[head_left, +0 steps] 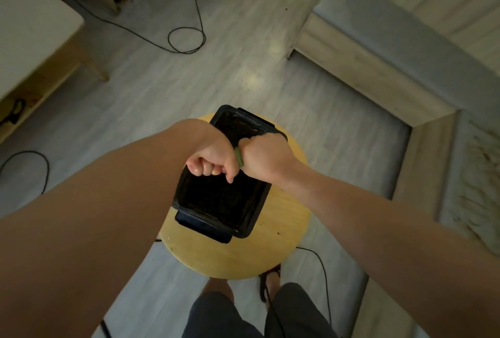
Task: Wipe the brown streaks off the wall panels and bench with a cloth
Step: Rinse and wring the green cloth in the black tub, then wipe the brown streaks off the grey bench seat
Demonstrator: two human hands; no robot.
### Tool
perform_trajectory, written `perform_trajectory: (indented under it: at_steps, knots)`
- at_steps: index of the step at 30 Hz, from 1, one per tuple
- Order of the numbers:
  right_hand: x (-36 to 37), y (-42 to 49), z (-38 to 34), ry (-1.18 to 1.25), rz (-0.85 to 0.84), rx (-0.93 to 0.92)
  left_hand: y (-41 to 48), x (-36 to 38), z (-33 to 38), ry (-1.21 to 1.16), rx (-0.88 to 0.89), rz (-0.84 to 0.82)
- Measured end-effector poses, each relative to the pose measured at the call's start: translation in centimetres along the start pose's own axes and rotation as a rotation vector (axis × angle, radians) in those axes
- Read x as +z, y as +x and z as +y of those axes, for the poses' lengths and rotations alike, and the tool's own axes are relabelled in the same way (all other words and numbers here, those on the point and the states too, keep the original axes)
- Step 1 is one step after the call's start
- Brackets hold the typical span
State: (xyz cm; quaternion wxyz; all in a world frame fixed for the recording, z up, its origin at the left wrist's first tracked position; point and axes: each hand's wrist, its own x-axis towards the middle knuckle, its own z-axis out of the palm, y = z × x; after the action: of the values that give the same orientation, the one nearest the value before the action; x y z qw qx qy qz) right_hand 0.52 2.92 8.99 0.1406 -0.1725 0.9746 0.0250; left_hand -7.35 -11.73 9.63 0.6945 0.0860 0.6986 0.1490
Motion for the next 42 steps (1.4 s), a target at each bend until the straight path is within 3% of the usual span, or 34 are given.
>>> perform_trajectory:
  at_steps: [2,5,7,9,15,20,25,29,33,38,42]
  knots:
    - [0.1,0.2,-0.7,0.040,-0.011,0.016,-0.1,0.4,-0.4,0.127,-0.017,0.094]
    - [1.2,0.6,-1.4,0.310,-0.239,0.133,0.8,2.0,-0.3,0.574,-0.023,0.413]
    - [1.7,0.0,-0.5,0.489,-0.347,0.177,1.4,3.1,0.3,0.608,-0.019,0.496]
    - [1.8,-1.3,1.8,0.576,-0.339,0.214,1.8,3.4,1.9,0.524,0.024,0.534]
    - [0.4,-11.5,13.8,0.848,-0.091,0.476,3.2,5.5,14.5,0.279,0.315,0.570]
    - [-0.8,-26.5,25.4,1.039,0.175,0.714,4.0,12.7,32.3,0.102,0.588,0.506]
    - [-2.3,-42.3,35.3,1.213,0.424,0.904,3.9,22.9,50.0,-0.237,0.788,0.586]
    - [-5.1,-54.2,42.0,1.278,0.635,0.990,1.9,31.4,62.6,-0.439,0.911,0.466]
    - [-7.7,-64.2,46.6,1.190,0.807,1.085,0.2,39.0,72.7,-0.580,0.973,0.194]
    - [-7.1,-72.2,51.7,1.179,0.982,1.154,0.7,44.6,82.6,-0.540,1.032,0.076]
    - [-5.6,-74.3,55.5,1.228,1.127,1.231,2.2,44.9,87.7,-0.475,0.997,-0.036]
